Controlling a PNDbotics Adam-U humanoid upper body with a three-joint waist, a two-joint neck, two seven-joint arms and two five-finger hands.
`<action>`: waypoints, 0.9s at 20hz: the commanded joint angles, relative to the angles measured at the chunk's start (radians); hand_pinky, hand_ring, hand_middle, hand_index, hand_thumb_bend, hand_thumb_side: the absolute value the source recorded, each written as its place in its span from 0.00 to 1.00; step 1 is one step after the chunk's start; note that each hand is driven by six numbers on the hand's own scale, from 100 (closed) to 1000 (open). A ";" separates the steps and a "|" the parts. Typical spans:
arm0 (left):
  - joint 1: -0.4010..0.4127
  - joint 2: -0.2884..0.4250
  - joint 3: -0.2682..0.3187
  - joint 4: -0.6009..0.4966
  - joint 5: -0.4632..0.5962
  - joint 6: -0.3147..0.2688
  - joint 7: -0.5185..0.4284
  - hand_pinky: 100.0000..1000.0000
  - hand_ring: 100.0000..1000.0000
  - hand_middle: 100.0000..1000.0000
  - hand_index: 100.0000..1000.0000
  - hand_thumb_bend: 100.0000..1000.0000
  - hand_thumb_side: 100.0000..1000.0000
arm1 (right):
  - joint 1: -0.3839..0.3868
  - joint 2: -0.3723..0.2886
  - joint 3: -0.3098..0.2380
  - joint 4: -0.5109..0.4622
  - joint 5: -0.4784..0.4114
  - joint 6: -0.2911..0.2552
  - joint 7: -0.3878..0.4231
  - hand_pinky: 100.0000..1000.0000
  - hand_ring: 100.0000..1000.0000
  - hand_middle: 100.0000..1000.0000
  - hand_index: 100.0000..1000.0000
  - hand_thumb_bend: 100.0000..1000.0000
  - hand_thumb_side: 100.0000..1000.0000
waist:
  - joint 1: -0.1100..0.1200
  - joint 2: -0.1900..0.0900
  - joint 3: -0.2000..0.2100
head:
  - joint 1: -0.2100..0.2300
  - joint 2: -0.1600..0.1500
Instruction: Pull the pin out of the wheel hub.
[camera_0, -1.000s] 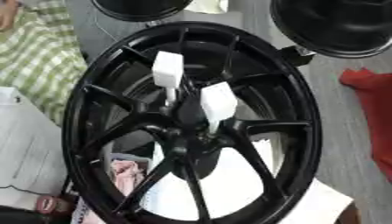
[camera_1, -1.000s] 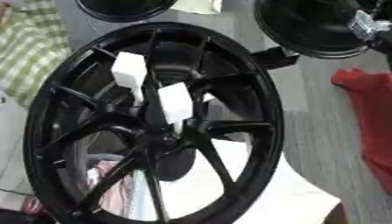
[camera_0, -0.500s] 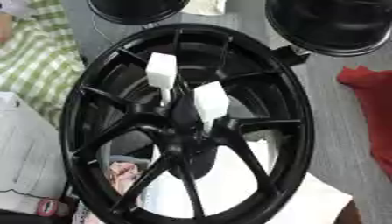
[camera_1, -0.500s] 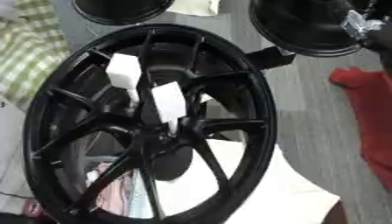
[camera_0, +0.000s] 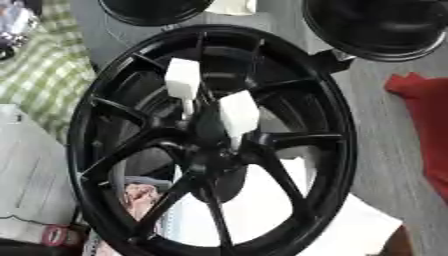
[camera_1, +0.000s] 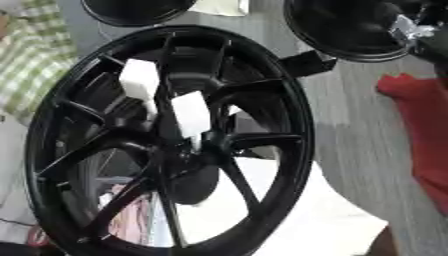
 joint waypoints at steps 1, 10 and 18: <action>-0.037 0.114 -0.057 0.021 -0.027 -0.040 -0.049 0.70 0.69 0.65 0.78 0.00 0.60 | -0.017 -0.037 0.000 -0.006 0.006 -0.001 0.008 0.85 0.67 0.60 0.67 0.41 0.07 | 0.004 -0.028 -0.004 | 0.012 -0.023; -0.149 0.157 -0.200 0.081 0.020 -0.092 -0.204 0.70 0.70 0.66 0.79 0.00 0.66 | -0.023 -0.039 0.010 -0.003 0.010 0.002 0.016 0.85 0.67 0.60 0.67 0.41 0.07 | 0.007 -0.033 -0.014 | 0.014 -0.026; -0.317 0.050 -0.305 0.177 0.062 -0.019 -0.398 0.74 0.76 0.73 0.84 0.00 0.73 | -0.019 -0.038 0.012 0.001 0.010 0.004 0.019 0.85 0.67 0.60 0.67 0.40 0.07 | 0.012 -0.039 -0.010 | 0.006 -0.010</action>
